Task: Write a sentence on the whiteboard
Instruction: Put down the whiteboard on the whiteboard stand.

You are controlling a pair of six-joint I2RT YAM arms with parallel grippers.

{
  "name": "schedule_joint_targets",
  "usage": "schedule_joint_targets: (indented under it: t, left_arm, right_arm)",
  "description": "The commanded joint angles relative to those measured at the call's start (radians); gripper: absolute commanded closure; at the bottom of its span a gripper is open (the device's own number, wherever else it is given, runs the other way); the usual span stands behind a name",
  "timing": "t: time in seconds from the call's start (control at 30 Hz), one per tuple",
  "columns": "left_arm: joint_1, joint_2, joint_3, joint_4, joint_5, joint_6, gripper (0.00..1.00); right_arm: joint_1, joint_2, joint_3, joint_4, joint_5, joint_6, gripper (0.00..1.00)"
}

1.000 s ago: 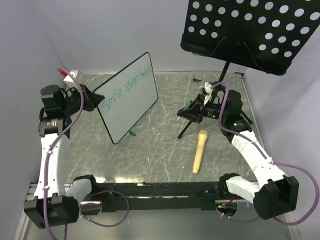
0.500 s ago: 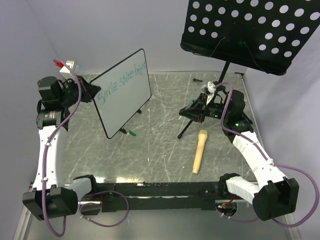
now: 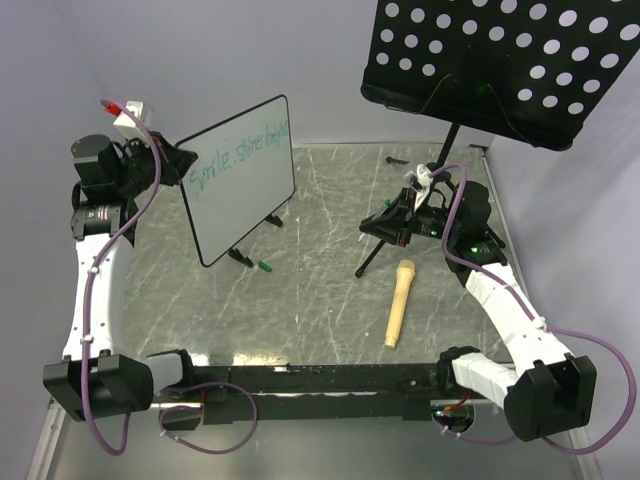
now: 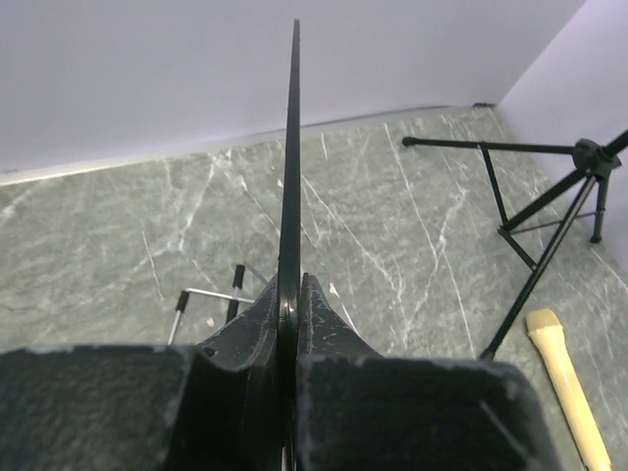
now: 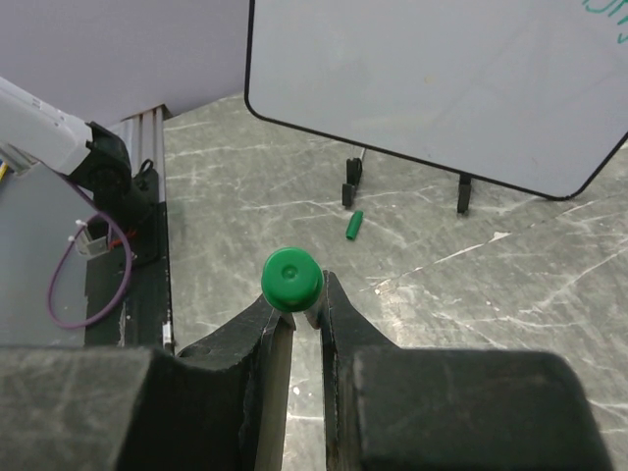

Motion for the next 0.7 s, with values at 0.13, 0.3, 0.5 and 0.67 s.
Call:
schedule_joint_targets:
  t: [0.13, 0.3, 0.5, 0.67]
  left_arm:
    - [0.001, -0.022, 0.068, 0.126, -0.040, 0.045, 0.99]
    - [-0.001, -0.083, -0.016, 0.109, -0.054, 0.094, 0.99]
    - [0.001, -0.148, -0.087, 0.073, -0.083, 0.137, 0.99]
    - [0.002, -0.215, -0.153, 0.069, -0.095, 0.139, 0.99]
  right_arm:
    - [-0.019, -0.003, -0.002, 0.050, -0.042, 0.015, 1.00]
    - [-0.023, 0.003, -0.005, 0.061, -0.051, 0.026, 1.00]
    - [-0.026, 0.003, -0.007, 0.065, -0.056, 0.031, 1.00]
    - [-0.031, -0.003, -0.011, 0.074, -0.062, 0.045, 1.00]
